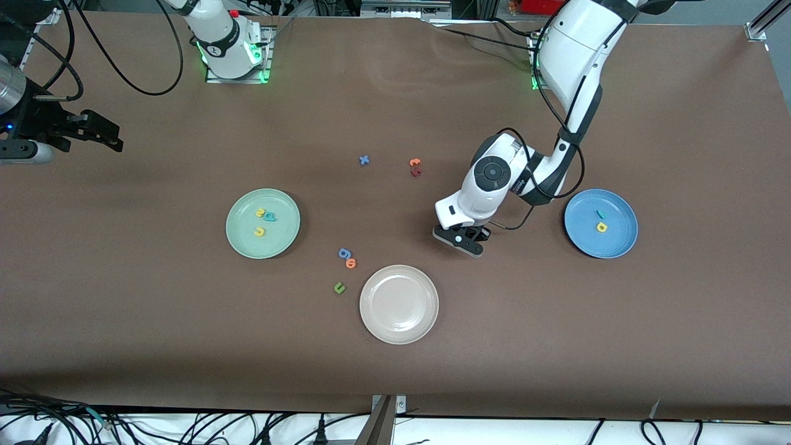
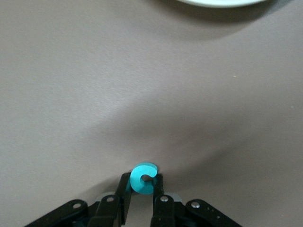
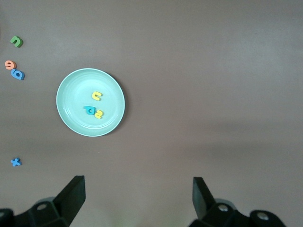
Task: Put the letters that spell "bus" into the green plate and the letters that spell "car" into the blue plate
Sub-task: 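Carry the c onto the blue plate and open the left gripper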
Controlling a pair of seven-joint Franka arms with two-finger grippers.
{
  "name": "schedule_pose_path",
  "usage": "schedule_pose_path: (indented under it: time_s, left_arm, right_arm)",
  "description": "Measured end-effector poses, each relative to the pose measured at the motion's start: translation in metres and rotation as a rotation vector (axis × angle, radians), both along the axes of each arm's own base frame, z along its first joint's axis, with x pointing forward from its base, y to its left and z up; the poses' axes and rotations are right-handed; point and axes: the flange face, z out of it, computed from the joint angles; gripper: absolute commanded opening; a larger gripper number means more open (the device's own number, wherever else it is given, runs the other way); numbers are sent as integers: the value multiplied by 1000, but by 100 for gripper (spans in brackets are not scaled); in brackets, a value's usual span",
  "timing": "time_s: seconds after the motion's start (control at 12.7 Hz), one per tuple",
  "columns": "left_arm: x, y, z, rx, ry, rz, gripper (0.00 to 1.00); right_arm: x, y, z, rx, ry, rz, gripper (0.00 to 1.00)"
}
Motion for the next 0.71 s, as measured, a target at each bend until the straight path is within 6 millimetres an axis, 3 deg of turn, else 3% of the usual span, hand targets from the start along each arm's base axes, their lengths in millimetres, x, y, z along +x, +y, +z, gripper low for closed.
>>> schedule_pose_path:
  time_s: [0.16, 0.39, 0.71]
  left_arm:
    - [18, 26, 6, 13, -27, 2, 7]
    - [42, 76, 30, 4, -10, -16, 9]
    - [50, 157, 57, 12, 48, -74, 11]
  right_arm:
    - [0, 0, 0, 0, 0, 0, 100]
    - [0, 2, 0, 0, 0, 4, 100]
    - [0, 6, 0, 0, -1, 11, 100]
